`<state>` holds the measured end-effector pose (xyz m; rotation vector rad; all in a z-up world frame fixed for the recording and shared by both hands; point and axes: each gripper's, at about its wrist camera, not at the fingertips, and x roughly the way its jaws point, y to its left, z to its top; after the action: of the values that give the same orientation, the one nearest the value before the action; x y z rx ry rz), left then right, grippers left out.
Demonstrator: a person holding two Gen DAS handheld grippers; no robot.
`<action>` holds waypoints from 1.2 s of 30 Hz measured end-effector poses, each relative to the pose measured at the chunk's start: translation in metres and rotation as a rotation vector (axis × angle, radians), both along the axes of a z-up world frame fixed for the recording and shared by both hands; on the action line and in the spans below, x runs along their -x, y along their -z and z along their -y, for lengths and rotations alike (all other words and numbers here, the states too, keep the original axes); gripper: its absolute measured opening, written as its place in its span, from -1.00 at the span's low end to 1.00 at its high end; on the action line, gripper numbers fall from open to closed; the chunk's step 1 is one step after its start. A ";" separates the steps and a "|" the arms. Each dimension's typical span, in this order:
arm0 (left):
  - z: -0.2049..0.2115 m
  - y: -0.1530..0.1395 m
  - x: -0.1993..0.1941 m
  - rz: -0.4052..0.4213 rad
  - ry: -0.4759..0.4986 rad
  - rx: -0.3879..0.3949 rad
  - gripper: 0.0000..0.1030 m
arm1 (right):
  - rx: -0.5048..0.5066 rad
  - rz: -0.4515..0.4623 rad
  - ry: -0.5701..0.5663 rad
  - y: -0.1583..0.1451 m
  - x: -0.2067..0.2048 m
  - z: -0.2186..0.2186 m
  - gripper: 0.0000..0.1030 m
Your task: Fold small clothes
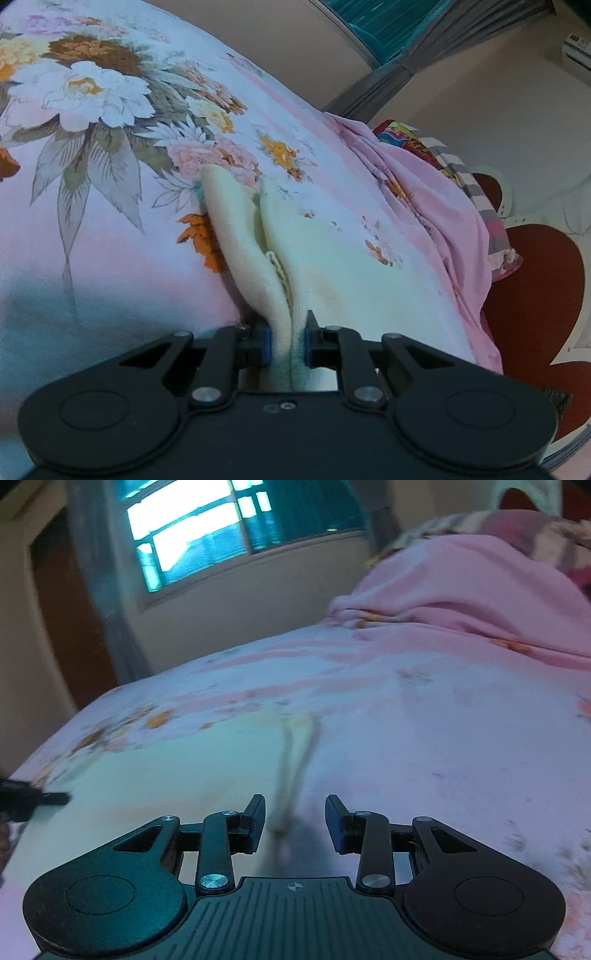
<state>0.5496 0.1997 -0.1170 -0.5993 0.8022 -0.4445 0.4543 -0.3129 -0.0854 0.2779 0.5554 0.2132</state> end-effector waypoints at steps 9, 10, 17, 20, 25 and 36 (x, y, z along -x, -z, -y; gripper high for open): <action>0.000 0.003 0.003 0.013 -0.008 -0.004 -0.77 | 0.004 -0.007 0.063 0.002 -0.012 0.014 -0.30; 0.000 0.004 0.003 0.015 -0.009 -0.001 -0.77 | 0.010 -0.006 0.071 0.002 -0.015 0.014 -0.30; 0.001 0.003 0.007 0.039 -0.011 -0.018 -0.77 | 0.081 -0.001 0.191 -0.001 -0.021 0.017 -0.30; 0.005 -0.002 0.008 0.037 -0.021 -0.031 -0.79 | 0.107 0.004 0.215 -0.001 -0.022 0.019 -0.30; 0.028 -0.036 0.010 0.068 -0.046 -0.036 -0.81 | 0.094 0.019 0.240 -0.002 -0.018 0.034 -0.30; 0.196 -0.105 -0.012 0.070 0.060 -0.211 -0.81 | 0.044 0.056 0.299 -0.013 0.022 0.117 -0.29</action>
<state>0.5612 0.0040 -0.0124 -0.3628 0.7904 -0.4274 0.4322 -0.4297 -0.0729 0.3072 0.4556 -0.0808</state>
